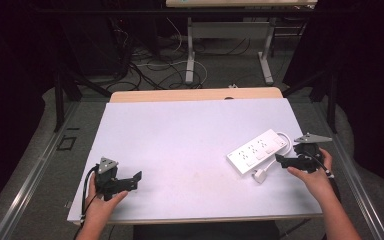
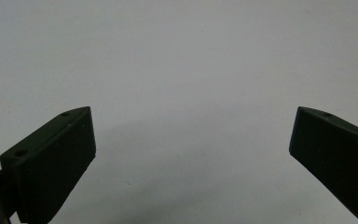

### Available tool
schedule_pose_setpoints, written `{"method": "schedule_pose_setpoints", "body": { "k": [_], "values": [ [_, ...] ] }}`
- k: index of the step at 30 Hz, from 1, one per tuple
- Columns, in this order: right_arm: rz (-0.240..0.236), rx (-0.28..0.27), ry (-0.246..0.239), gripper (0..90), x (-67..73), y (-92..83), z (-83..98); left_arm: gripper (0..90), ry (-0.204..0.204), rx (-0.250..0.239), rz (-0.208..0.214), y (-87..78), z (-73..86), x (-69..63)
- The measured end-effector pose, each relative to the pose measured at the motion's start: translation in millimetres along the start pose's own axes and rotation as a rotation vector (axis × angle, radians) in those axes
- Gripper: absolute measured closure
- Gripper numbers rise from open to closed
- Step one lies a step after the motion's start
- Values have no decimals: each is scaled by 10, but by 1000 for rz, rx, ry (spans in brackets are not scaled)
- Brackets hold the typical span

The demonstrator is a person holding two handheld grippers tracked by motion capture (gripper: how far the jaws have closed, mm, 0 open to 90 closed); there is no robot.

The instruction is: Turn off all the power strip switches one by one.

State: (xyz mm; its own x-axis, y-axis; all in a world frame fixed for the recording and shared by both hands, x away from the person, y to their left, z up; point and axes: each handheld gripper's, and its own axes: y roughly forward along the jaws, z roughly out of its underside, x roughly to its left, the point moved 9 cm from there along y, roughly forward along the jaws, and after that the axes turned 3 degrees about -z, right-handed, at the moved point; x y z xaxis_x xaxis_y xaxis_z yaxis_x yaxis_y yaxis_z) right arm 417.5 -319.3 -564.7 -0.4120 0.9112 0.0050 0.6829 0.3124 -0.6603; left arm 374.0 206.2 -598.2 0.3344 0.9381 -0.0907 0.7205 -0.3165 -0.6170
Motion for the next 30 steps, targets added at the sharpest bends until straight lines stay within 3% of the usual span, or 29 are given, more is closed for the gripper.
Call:
{"method": "schedule_pose_setpoints", "body": {
  "k": [15, 30],
  "values": [
    [24, 21, -8, 282, -111, 72, -218, 3, 4, 6, -4, 8, 10, 2],
    [13, 45, 0, 348, -187, 201, -401, 3, 8, 15, -2, -2, 18, 17]
  ]
}}
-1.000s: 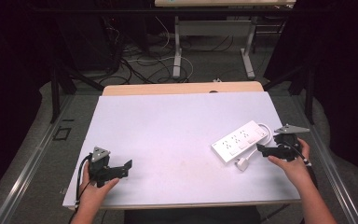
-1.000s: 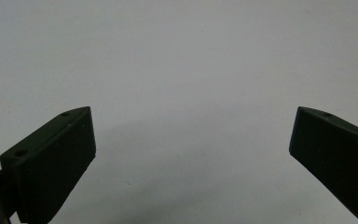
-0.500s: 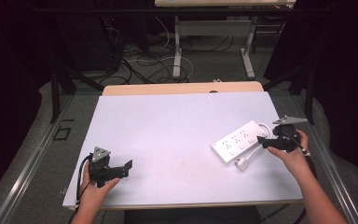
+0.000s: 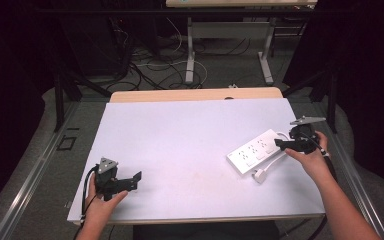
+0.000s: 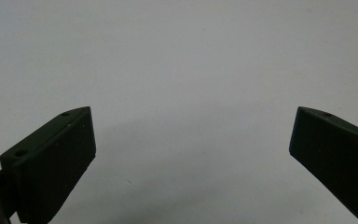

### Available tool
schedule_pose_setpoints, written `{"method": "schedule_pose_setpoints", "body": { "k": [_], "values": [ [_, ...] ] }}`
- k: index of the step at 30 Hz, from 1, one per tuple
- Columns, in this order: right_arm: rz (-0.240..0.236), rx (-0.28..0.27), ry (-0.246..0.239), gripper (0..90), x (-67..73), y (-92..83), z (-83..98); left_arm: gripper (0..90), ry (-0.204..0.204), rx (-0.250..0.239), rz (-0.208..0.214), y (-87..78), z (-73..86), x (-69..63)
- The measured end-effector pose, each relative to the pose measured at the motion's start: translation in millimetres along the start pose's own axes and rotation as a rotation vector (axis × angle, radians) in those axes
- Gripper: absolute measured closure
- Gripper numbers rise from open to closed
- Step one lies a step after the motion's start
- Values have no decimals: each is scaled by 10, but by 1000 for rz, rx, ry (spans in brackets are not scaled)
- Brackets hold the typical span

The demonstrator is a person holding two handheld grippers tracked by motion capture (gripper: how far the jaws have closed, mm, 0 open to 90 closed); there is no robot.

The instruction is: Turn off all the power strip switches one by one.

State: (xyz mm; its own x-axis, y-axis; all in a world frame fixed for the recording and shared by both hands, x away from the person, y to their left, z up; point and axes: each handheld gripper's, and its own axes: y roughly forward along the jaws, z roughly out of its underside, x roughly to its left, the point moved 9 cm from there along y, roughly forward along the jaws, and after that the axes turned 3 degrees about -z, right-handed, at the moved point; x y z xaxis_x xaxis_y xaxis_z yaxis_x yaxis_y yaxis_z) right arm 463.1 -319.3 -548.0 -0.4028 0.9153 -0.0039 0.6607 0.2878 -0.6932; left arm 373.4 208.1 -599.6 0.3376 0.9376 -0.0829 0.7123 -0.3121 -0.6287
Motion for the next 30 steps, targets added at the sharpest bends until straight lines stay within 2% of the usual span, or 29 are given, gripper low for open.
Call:
{"method": "schedule_pose_setpoints", "body": {
  "k": [4, 12, 19, 26, 30],
  "values": [
    [4, 10, -4, 347, -13, 28, -27, 4, -8, -5, -2, 3, -4, -1],
    [11, 23, 18, 362, -74, 90, -30, 4, -7, -5, 2, 9, -3, -5],
    [12, 34, 53, 425, -136, 145, -27, 3, -9, -7, 3, 14, -5, -9],
    [15, 50, 48, 502, -186, 202, -27, 3, -9, -3, 3, 14, -1, -6],
    [10, 58, 65, 538, -176, 249, -19, 4, -8, -3, 2, 16, 2, -4]
  ]
}}
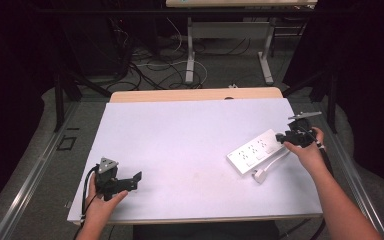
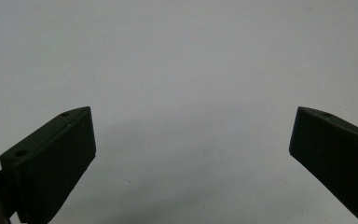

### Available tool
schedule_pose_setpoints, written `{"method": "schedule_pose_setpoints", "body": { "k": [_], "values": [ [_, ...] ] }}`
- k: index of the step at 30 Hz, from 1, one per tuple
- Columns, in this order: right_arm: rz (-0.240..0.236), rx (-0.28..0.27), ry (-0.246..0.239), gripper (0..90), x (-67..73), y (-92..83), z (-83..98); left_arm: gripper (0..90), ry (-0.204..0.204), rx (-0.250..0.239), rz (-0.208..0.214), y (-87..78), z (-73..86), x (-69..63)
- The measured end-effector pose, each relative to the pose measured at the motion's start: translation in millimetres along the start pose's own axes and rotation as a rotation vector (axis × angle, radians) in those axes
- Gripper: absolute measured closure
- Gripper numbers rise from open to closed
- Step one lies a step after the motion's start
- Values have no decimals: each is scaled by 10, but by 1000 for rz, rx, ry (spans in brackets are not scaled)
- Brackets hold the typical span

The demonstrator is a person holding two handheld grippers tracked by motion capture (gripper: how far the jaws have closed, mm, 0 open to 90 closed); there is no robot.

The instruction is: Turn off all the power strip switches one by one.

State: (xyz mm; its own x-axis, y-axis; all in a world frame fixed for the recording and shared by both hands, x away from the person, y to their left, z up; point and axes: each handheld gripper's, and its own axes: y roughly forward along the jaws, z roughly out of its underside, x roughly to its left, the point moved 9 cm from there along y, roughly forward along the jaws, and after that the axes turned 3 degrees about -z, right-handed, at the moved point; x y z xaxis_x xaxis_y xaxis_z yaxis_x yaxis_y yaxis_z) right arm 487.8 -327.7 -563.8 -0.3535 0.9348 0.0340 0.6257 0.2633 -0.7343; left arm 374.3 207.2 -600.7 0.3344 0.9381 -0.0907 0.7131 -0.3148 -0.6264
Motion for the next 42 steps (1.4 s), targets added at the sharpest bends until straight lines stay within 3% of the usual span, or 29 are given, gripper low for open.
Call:
{"method": "schedule_pose_setpoints", "body": {
  "k": [10, 22, 32, 42],
  "values": [
    [8, 3, -4, 692, -20, 67, -11, 4, 1, 0, -1, 0, 3, 3],
    [6, 52, -15, 899, -42, 165, 41, 4, 2, -1, -2, -3, 2, 11],
    [24, 89, -30, 900, -41, 256, 82, 4, -4, -5, -4, -9, 1, 17],
    [13, 99, -35, 900, -38, 266, 105, 4, -1, -7, -5, -19, 1, 22]
  ]
}}
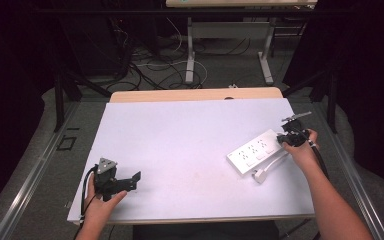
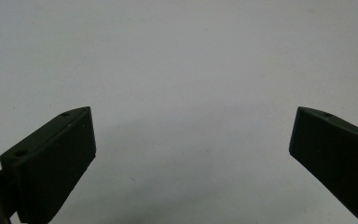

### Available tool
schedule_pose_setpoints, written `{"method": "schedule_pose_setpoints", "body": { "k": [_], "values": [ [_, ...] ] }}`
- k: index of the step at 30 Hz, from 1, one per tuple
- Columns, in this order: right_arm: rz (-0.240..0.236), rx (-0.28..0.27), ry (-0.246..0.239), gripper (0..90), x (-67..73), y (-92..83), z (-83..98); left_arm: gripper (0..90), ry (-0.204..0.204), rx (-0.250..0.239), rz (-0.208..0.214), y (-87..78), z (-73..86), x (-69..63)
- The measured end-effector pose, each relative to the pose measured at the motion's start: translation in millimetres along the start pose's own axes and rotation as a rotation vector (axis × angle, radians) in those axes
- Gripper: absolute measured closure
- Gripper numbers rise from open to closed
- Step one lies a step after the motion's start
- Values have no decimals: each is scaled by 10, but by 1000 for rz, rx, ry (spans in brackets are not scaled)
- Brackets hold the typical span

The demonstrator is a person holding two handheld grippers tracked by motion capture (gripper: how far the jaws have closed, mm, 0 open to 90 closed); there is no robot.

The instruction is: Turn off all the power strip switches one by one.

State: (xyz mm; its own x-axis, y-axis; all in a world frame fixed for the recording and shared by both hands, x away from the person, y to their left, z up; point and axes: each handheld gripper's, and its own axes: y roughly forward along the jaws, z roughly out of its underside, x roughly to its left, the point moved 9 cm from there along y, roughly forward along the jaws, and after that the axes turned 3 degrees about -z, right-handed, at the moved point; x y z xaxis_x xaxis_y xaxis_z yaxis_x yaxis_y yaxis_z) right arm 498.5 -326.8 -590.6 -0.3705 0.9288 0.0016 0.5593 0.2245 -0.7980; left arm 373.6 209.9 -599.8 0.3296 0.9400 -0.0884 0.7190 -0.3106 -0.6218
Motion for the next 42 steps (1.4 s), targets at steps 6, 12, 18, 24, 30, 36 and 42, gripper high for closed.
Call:
{"method": "schedule_pose_setpoints", "body": {
  "k": [6, 12, 18, 24, 30, 36, 42],
  "values": [
    [-7, -3, 9, 900, -6, 14, 10, 4, 1, 2, -1, -1, 4, -4],
    [7, -11, 26, 900, -9, 17, 13, 4, 5, 1, -1, 8, 2, -6],
    [31, -18, 18, 900, 12, -13, -14, 4, -3, -1, 0, 5, -1, -3],
    [5, -32, 39, 900, 15, -33, 8, 4, -1, 3, -4, 8, 5, 7],
    [-26, -49, 91, 900, 12, -70, 49, 4, -2, 3, -5, 11, 4, 3],
    [-54, -71, 113, 900, 60, -149, 78, 4, -3, 4, -5, 16, 6, 2],
    [-90, -78, 116, 900, 139, -184, 120, 4, -3, 6, -5, 21, 6, -5]
  ]
}}
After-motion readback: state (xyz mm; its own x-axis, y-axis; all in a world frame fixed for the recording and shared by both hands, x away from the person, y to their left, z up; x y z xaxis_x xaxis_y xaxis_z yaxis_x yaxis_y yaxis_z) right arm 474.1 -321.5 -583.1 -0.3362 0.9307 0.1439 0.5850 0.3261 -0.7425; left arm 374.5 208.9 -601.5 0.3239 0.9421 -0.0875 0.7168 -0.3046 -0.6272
